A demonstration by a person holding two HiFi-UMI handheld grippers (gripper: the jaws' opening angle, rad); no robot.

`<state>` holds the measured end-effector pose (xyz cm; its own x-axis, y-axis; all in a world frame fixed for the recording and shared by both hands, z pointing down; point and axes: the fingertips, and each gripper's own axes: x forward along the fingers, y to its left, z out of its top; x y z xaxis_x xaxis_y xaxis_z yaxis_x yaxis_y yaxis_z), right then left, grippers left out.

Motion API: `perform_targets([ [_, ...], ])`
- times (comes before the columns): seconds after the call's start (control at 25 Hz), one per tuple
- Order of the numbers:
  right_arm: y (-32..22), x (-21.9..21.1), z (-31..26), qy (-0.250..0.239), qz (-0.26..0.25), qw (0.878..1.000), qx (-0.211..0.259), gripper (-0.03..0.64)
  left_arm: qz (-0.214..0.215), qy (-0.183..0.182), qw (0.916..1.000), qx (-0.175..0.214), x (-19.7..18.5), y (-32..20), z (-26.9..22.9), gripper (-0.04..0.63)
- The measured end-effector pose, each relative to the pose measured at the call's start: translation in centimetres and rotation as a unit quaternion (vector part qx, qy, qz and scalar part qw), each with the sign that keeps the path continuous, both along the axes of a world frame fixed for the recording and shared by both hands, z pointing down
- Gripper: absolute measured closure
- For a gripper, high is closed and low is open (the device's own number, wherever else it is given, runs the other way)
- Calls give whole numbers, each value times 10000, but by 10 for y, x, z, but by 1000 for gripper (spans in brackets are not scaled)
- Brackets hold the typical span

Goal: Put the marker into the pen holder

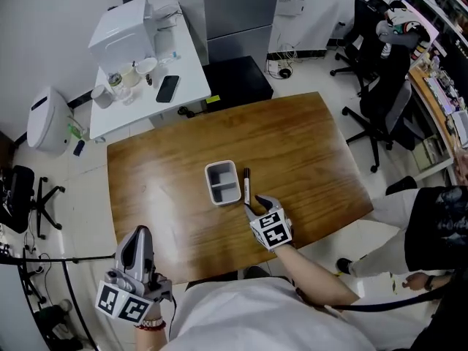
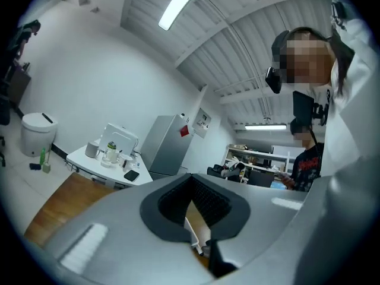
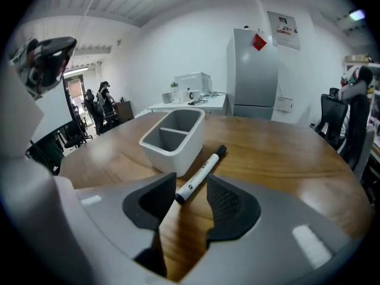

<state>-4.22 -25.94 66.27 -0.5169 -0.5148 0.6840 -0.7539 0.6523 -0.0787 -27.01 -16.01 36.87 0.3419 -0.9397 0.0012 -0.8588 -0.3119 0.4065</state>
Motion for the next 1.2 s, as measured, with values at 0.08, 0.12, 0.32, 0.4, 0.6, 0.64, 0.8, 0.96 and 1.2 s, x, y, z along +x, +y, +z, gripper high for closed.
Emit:
perform_targets([
  [0.08, -1, -2, 11, 137, 43, 9998, -154, 463, -54, 183, 9998, 24, -10, -6, 3, 618],
  [0.12, -1, -4, 14, 163, 103, 9995, -240, 463, -52, 215, 9998, -7, -13, -9, 5, 618],
  [0.32, 0, -16, 24, 337, 88, 9982, -480, 463, 45, 222, 9991, -358, -19, -25, 24, 618],
  [0.4, -2, -19, 29, 423, 147, 9975, -541, 462, 74, 280, 9988, -387, -18, -31, 27, 618],
  [0.6, -1, -20, 30, 555, 259, 9962, -625, 503, 158, 342, 9984, -431, -12, -37, 29, 618],
  [0.64, 0, -21, 30, 554, 234, 9962, -623, 511, 164, 349, 9983, -437, -12, -37, 30, 618],
  [0.8, -1, -16, 29, 461, 337, 9958, -717, 528, 99, 410, 9981, -456, -15, -37, 31, 618],
  [0.96, -7, 5, 25, 326, 691, 9941, -765, 549, 32, 448, 9980, -454, -20, -34, 31, 618],
  [1.2, -18, 35, -8, 26, 1058, 9934, -438, 552, 62, 518, 9979, -393, -17, -37, 31, 618],
])
